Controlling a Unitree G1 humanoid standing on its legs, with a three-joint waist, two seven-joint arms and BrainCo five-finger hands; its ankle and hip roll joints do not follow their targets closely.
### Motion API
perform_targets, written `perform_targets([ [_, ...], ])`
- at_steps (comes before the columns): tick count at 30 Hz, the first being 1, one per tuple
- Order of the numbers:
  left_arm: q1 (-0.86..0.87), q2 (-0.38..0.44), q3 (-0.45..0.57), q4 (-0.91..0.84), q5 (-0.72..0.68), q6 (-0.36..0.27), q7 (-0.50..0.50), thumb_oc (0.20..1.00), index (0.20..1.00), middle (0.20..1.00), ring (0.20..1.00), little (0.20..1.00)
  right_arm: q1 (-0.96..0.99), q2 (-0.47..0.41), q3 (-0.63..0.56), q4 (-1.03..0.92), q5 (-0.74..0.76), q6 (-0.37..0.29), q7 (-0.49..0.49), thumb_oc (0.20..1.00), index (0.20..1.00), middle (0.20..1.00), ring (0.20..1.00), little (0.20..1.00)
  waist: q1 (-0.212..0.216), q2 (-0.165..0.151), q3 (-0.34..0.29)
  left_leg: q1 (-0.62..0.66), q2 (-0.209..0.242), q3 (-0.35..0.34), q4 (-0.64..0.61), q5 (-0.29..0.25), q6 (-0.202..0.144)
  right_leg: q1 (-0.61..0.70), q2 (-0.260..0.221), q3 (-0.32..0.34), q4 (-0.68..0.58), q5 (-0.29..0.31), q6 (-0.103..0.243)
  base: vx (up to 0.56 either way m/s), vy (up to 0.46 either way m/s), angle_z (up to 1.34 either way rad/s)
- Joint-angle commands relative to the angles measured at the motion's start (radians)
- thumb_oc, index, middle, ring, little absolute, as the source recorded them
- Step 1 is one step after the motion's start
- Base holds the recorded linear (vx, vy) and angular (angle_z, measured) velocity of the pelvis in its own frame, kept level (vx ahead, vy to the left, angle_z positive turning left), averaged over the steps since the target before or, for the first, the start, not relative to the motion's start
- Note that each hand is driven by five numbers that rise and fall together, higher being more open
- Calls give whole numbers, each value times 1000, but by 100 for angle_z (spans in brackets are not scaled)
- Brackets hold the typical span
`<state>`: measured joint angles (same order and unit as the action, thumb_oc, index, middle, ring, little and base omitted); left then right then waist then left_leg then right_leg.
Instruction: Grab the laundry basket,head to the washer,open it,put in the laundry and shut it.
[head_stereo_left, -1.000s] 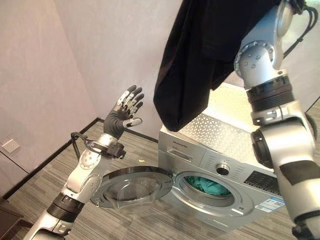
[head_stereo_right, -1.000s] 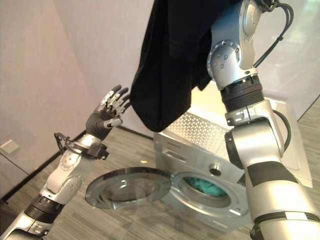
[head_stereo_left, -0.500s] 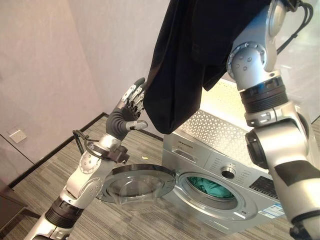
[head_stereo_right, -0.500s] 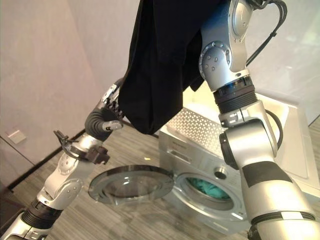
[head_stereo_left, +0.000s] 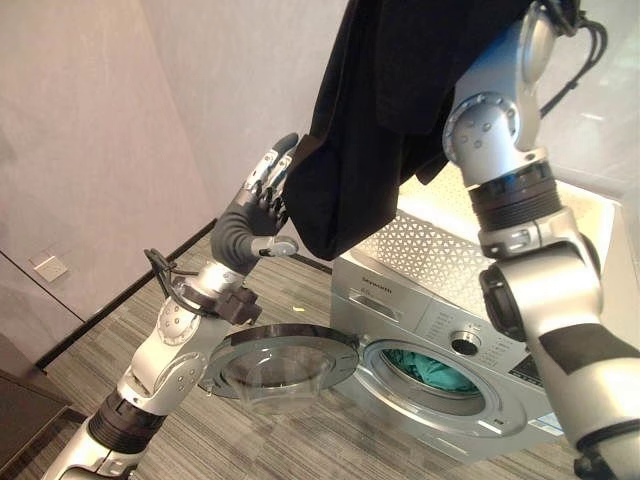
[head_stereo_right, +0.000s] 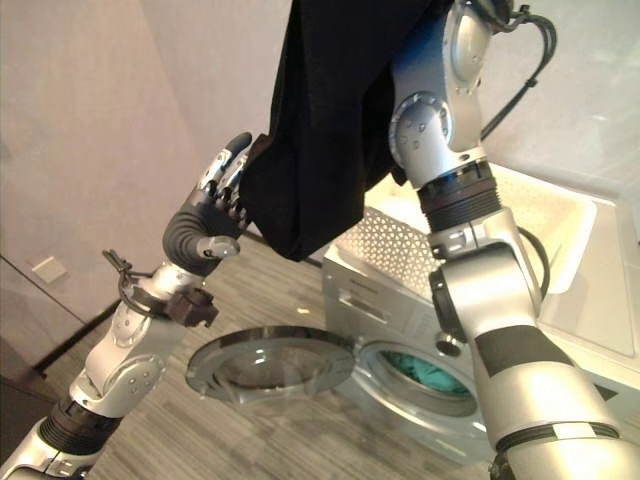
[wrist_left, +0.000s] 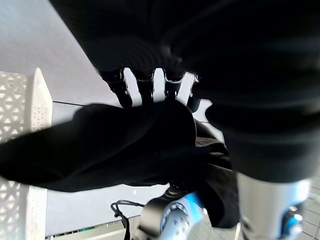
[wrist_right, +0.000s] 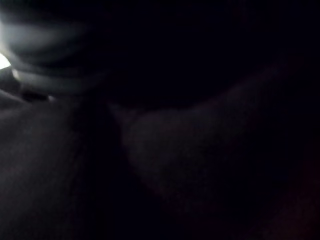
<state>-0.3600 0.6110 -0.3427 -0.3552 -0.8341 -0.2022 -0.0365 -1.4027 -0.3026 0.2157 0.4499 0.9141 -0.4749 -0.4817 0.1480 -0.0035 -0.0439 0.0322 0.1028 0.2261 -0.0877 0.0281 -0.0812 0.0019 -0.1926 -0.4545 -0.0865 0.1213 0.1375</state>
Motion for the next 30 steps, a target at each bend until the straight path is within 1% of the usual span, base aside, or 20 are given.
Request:
perform_targets([
  [1, -87, 7, -20, -20, 91, -38, 54, 1000, 1000, 1000, 1000, 1000, -49, -5, -8, -91, -85, -14, -10, 200, 200, 200, 200, 200, 2, -45, -37, 12, 4, -47, 0, 25, -18, 45, -30, 50, 3, 2, 29, 0, 0, 0],
  [2, -124, -7, -34, -3, 105, -37, 68, 1000, 1000, 1000, 1000, 1000, -43, 29, -6, -127, -102, -15, -11, 200, 200, 200, 200, 200, -1, -42, -34, 11, 4, -46, 0, 25, -18, 42, -30, 53, 2, 2, 28, 0, 0, 0],
  [4, -136, -15, -41, 6, 100, -37, 69, 1000, 1000, 1000, 1000, 1000, -39, 42, -4, -144, -117, -11, -16, 200, 200, 200, 200, 200, -2, -40, -33, 11, 5, -44, 0, 24, -18, 40, -30, 55, 2, 3, 28, 0, 0, 0],
  [7, -160, -32, -49, 24, 112, -36, 79, 1000, 1000, 1000, 1000, 1000, -29, 99, 6, -164, -126, -2, -9, 200, 200, 200, 200, 200, -5, -36, -31, 12, 5, -34, 0, 24, -16, 32, -31, 64, 1, 8, 28, 0, 0, 0],
  [8, -168, -43, -54, 40, 119, -31, 87, 1000, 1000, 1000, 1000, 1000, -19, 132, 8, -184, -125, -1, -7, 200, 200, 200, 200, 200, -7, -33, -30, 14, 7, -26, 0, 25, -16, 29, -31, 70, 1, 8, 26, 0, 0, 0],
  [13, -182, -60, -66, 80, 136, -21, 104, 1000, 1000, 1000, 1000, 1000, 14, 164, 16, -254, -140, 8, -1, 200, 200, 200, 200, 200, -14, -28, -27, 16, 8, -17, 0, 26, -18, 26, -29, 76, 1, 8, 24, 0, 0, 0],
  [16, -189, -66, -66, 97, 140, -15, 110, 1000, 1000, 1000, 1000, 1000, 29, 169, 20, -287, -150, 14, 1, 200, 200, 200, 200, 200, -18, -27, -26, 17, 10, -15, 0, 27, -19, 26, -26, 76, 1, 7, 22, 2, -10, -1],
  [17, -192, -69, -63, 115, 147, -10, 120, 1000, 1000, 1000, 1000, 1000, 53, 173, 23, -319, -144, 18, 7, 200, 200, 200, 200, 200, -29, -27, -24, 19, 14, -12, 0, 27, -20, 24, -23, 82, 1, 5, 20, 7, -28, -5],
  [20, -201, -82, -63, 138, 151, -3, 140, 1000, 1000, 1000, 1000, 1000, 103, 183, 23, -378, -120, 10, 12, 200, 200, 200, 200, 200, -41, -27, -21, 23, 19, -8, 0, 27, -21, 25, -18, 86, 3, 1, 16, 3, -28, -8],
  [24, -220, -103, -74, 162, 151, 8, 163, 1000, 1000, 1000, 1000, 1000, 158, 202, 10, -460, -130, 7, 10, 200, 200, 200, 200, 200, -48, -26, -21, 29, 24, -6, 1, 27, -24, 31, -10, 83, 8, -7, 11, 7, -27, -10],
  [25, -238, -121, -83, 176, 145, 11, 170, 1000, 1000, 1000, 1000, 1000, 196, 201, 9, -506, -146, 13, 6, 200, 200, 200, 200, 200, -54, -26, -20, 33, 28, -7, 2, 26, -25, 36, -6, 80, 11, -13, 8, 0, 0, 0],
  [27, -254, -137, -86, 181, 134, 7, 173, 1000, 1000, 1000, 1000, 1000, 238, 186, 4, -531, -158, 22, 6, 200, 200, 200, 200, 200, -62, -28, -19, 37, 33, -7, 3, 26, -28, 42, 0, 79, 12, -17, 6, -1, -18, 0],
  [30, -270, -152, -93, 180, 123, 4, 174, 1000, 1000, 1000, 1000, 1000, 272, 171, 4, -535, -156, 25, 3, 200, 200, 200, 200, 200, -69, -30, -19, 40, 38, -7, 3, 26, -30, 44, 4, 78, 14, -21, 4, 0, 0, 0],
])
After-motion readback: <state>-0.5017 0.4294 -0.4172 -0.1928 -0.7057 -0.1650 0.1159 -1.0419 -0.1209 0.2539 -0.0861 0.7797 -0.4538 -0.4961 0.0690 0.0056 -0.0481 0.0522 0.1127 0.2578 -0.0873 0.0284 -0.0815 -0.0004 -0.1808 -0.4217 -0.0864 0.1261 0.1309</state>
